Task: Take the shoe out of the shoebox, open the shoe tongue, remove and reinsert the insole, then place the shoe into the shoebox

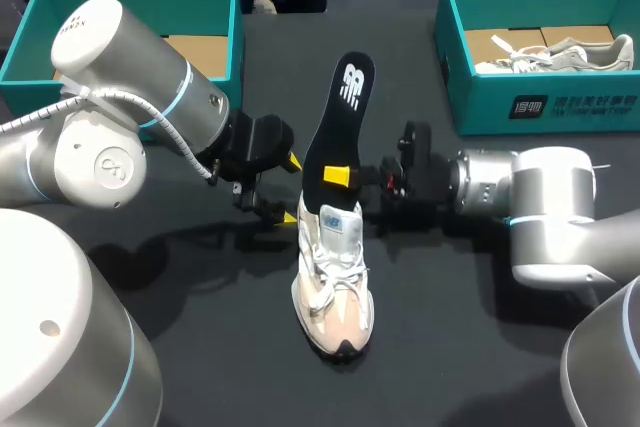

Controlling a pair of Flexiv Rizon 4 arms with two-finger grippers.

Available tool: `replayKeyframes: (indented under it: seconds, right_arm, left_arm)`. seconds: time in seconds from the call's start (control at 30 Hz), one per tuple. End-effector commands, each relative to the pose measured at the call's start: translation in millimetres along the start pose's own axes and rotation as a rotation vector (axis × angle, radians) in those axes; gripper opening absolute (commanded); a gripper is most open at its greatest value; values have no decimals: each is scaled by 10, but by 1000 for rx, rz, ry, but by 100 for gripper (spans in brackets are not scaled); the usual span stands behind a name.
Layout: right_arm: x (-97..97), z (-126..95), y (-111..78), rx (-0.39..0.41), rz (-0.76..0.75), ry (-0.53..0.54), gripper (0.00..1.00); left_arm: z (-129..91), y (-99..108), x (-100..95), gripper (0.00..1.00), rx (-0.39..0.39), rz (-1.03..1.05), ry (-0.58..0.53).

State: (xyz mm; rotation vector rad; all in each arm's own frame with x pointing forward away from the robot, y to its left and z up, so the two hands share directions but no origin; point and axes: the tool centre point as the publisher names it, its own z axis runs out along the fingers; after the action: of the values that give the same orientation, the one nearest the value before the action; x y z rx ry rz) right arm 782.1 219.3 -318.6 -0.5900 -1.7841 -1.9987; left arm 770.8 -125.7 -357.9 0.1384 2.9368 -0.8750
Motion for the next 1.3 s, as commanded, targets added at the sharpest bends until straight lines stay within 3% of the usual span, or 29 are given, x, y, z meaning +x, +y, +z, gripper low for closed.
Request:
replayKeyframes:
  seconds: [0.03,0.67,1.3]
  right_arm:
    - [-1,-21,-91,7,4,1,0]
    - [91,-149,-393,104,69,-48,0]
    - [89,-106,-672,161,179,47,0]
  left_arm:
    - [-8,7,8,100,0,1,0]
    - [-8,7,8,100,0,1,0]
    - [-8,7,8,100,0,1,0]
